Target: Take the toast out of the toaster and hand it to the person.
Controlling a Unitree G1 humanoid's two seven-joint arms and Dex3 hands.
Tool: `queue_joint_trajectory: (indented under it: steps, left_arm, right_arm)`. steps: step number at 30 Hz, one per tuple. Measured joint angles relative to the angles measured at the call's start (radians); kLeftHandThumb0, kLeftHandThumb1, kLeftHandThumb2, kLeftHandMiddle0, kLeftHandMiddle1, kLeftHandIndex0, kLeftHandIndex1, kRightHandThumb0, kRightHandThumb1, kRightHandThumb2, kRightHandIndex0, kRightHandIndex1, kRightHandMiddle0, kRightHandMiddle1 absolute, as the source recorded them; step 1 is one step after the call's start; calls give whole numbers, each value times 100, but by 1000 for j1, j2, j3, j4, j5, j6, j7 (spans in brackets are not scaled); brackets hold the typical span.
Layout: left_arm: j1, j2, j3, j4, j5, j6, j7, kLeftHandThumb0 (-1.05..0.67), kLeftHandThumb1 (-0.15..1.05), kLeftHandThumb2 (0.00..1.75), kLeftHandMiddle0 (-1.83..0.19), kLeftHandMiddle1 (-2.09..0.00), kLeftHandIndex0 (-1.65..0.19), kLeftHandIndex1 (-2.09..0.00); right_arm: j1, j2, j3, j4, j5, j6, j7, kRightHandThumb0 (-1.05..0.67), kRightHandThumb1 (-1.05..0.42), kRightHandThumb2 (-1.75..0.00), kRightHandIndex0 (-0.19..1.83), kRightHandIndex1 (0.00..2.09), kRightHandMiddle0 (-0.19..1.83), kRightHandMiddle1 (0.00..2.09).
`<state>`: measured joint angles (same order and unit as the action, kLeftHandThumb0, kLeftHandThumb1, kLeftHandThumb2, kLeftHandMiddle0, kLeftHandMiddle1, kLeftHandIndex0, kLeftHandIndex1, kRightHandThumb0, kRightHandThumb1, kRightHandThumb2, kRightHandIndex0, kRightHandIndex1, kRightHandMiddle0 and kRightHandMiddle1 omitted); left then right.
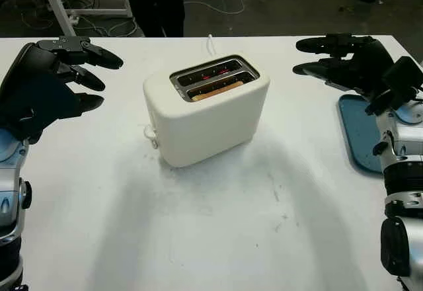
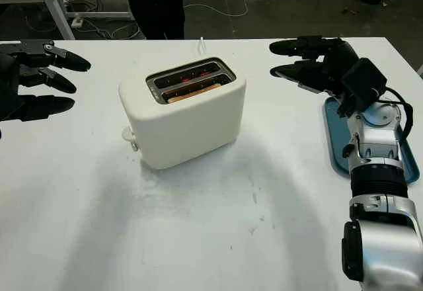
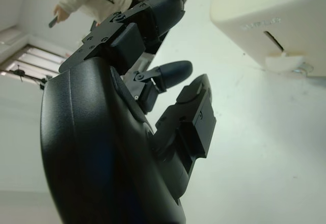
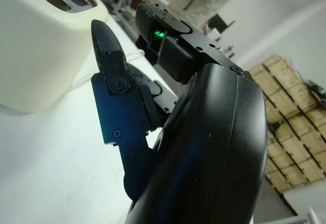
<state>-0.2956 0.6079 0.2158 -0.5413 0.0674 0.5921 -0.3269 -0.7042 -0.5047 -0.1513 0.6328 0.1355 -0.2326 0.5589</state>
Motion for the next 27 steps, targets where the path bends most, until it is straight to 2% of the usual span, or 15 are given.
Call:
queue_joint_trajectory:
  steps: [19, 27]
  left_arm:
    - [0, -3, 4, 0, -3, -3, 0, 46, 91, 3, -60, -117, -71, -71]
    - [-6, -14, 2, 0, -1, 4, 0, 50, 92, 10, -55, -117, -65, -72]
  right_arm:
    - [0, 0, 0, 1, -1, -1, 1, -43, -86, 0, 107, 2, 92, 1]
    - [0, 0, 0, 1, -1, -1, -1, -40, -87, -1, 103, 1, 89, 1]
